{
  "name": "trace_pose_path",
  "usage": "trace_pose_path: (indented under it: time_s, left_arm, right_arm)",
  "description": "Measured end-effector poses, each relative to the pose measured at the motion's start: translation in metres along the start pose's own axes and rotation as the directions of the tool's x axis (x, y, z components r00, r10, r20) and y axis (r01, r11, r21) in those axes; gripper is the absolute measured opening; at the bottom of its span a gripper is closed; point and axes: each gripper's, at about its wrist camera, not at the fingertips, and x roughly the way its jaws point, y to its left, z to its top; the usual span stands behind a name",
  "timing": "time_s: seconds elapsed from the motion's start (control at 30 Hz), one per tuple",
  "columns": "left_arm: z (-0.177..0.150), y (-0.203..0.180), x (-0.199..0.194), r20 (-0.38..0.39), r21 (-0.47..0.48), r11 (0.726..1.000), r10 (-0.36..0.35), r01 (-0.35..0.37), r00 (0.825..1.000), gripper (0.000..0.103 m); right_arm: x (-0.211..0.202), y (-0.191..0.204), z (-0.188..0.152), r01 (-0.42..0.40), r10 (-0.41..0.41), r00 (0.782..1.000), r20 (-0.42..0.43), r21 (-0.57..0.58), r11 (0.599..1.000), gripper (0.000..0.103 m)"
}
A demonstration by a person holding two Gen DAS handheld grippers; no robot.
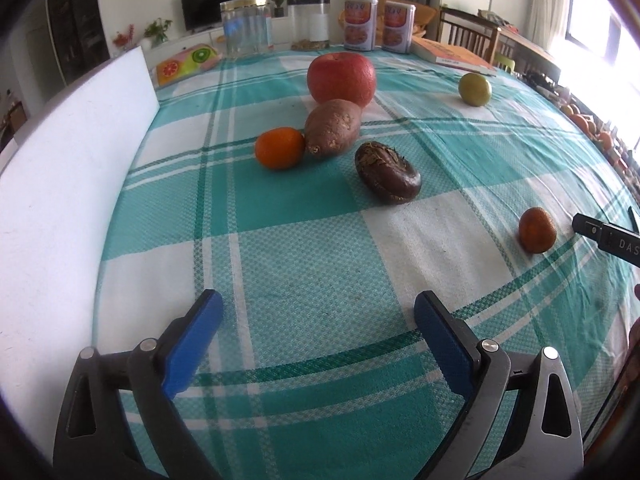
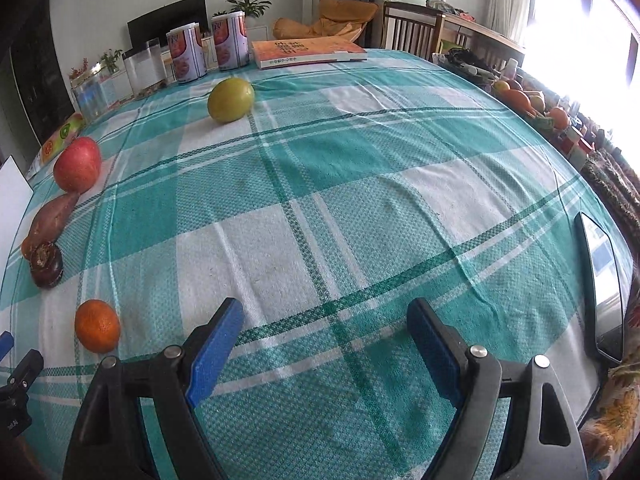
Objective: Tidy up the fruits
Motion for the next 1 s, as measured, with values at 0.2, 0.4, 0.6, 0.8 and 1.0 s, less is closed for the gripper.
trace_pose_path:
  time_s: [0.2,0.4,0.6,0.8,1.0]
  left_arm:
    - [-0.0001,0.0000,-0.0002,0.000,0.000,1.000,0.000,0.000,1.000,0.098]
    - [-0.0001,-0.0001,-0.0003,0.000,-0.001,1.000,0.001,-0.001,1.000,0.098]
    - [-0.0002,0.0000,-0.0005,0.000,-0.001,1.000,0.001,-0.001,1.000,0.098]
    - [-0.0003,0.0000,-0.0006,0.000,-0.001,1.000,0.001,-0.001,1.000,0.098]
    - [-0.0005,0.0002,-0.0008,0.000,-0.001,1.000,0.001,-0.001,1.000,0.098]
  right_arm:
    - [0.0010,-0.0017,0.0000,0.001,-0.001,1.000,-0.007,0.013,1.000,0.084]
    - [0.0009,-0.0009,0.0003,0.010,-0.010,1.000,-0.005,0.010,1.000,0.084]
    - [0.0010,-0.0006,0.0002,0.019,-0.019,1.000,-0.003,0.010,1.000,0.084]
    - [0.0005,-0.0010,0.0000,0.025,-0.025,1.000,-0.002,0.011,1.000,0.084]
    - [0.0002,-0.0012,-0.0001,0.027,-0.027,1.000,-0.001,0.012,1.000,0.084]
